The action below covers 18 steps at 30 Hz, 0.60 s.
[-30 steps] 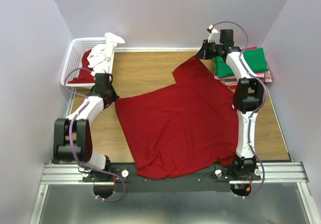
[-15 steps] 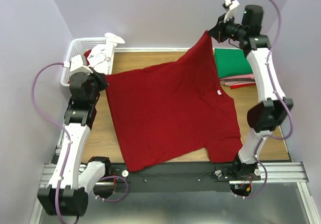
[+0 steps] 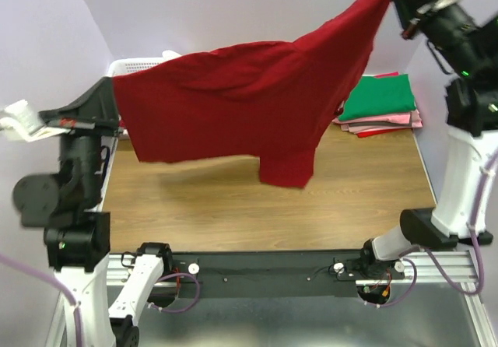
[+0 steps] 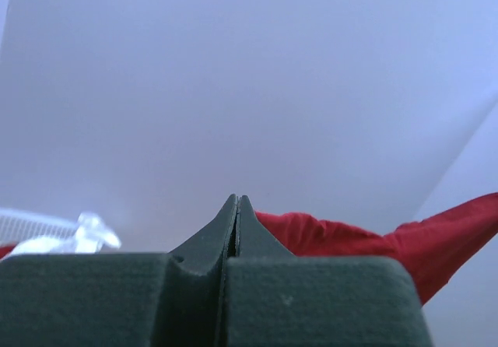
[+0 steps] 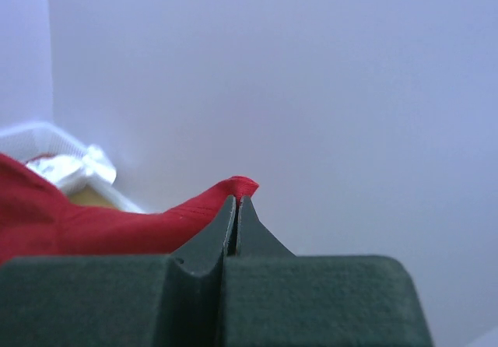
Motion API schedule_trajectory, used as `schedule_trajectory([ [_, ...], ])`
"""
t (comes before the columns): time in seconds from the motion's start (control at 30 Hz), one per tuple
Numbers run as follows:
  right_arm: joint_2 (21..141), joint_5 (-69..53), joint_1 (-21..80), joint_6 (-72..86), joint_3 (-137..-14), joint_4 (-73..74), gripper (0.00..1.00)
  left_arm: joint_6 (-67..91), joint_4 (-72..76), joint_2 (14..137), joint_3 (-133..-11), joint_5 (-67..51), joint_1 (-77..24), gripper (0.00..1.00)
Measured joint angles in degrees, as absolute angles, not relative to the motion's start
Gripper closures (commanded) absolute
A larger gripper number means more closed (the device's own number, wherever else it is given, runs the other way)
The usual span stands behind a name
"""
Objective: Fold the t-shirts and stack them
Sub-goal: Flatten the tshirt out
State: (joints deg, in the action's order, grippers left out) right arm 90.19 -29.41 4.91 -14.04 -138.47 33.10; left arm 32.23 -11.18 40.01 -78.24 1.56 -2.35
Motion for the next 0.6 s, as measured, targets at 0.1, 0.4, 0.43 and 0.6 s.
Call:
schedule_trajectory([
  [0.1,86.7,-27.9,4.9,-14.0,-141.7,32.8,1.0,33.3,-10.8,39.0,-83.5,0.4,-2.3,1.0],
  [0.4,80.2,-22.9,3.2,-14.0,-149.0,29.8,1.0,35.0,-10.4,38.6,-95.3,-2.0,-2.3,1.0],
  [0.43,80.0,-22.5,2.9,-14.0,-149.6,29.3,1.0,35.1,-10.4,38.6,-96.2,-2.2,-2.3,1.0],
  [0.6,80.1,-21.2,2.5,-14.0,-150.7,27.8,1.0,35.2,-10.3,38.6,-98.3,-2.2,-2.3,1.0],
])
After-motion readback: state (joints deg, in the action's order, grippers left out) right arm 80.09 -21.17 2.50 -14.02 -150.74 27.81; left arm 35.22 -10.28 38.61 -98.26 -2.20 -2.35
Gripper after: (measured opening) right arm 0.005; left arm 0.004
